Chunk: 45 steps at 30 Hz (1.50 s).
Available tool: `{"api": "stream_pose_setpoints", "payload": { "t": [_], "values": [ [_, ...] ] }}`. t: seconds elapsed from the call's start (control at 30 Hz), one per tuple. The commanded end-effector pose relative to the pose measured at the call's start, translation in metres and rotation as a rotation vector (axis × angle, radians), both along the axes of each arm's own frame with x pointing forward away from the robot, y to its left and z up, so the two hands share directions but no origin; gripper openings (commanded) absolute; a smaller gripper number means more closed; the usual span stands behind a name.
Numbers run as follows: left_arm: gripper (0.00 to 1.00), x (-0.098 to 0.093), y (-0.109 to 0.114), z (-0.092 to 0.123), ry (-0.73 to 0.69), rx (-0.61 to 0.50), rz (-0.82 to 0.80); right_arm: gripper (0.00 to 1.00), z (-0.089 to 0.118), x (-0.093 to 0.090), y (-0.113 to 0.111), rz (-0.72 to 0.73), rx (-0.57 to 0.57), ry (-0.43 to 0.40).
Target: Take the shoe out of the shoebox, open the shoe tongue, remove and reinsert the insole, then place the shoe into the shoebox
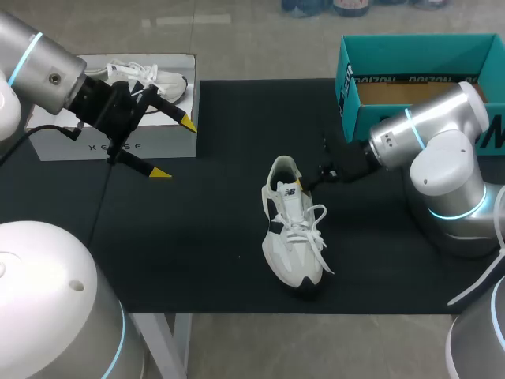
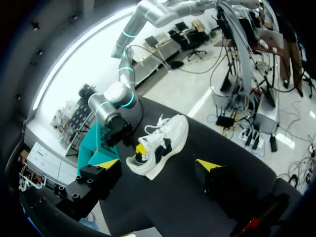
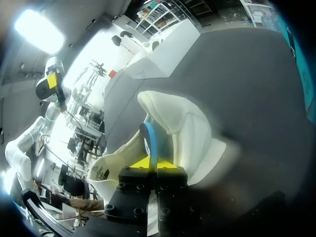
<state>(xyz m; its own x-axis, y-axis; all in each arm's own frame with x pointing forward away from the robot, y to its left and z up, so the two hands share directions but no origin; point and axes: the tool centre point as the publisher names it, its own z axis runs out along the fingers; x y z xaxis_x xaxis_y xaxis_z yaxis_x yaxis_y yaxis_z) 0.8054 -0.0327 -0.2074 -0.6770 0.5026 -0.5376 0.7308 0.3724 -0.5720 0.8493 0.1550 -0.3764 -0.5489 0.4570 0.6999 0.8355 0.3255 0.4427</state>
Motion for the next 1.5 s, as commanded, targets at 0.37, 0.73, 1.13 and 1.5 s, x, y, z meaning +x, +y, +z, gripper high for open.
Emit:
{"api": "stream_pose_setpoints", "payload": {
  "t": [0.37,0.73,1.13,1.5],
  "values": [
    [1.0,0.0,0.0,0.0,-0.001,0.003,-0.001,1.0,0.021,0.01,-0.001,-0.024,-0.016,-0.056],
    [1.0,0.0,0.0,0.0,-0.001,0.003,-0.001,1.0,0.044,0.017,0.002,-0.031,-0.032,-0.112],
    [1.0,0.0,0.0,0.0,-0.001,0.003,-0.001,1.0,0.072,0.016,0.005,-0.223,-0.247,-0.084],
    [1.0,0.0,0.0,0.0,-0.001,0.003,-0.001,1.0,0.079,0.011,0.017,-0.3,-0.397,-0.069]
  ]
}}
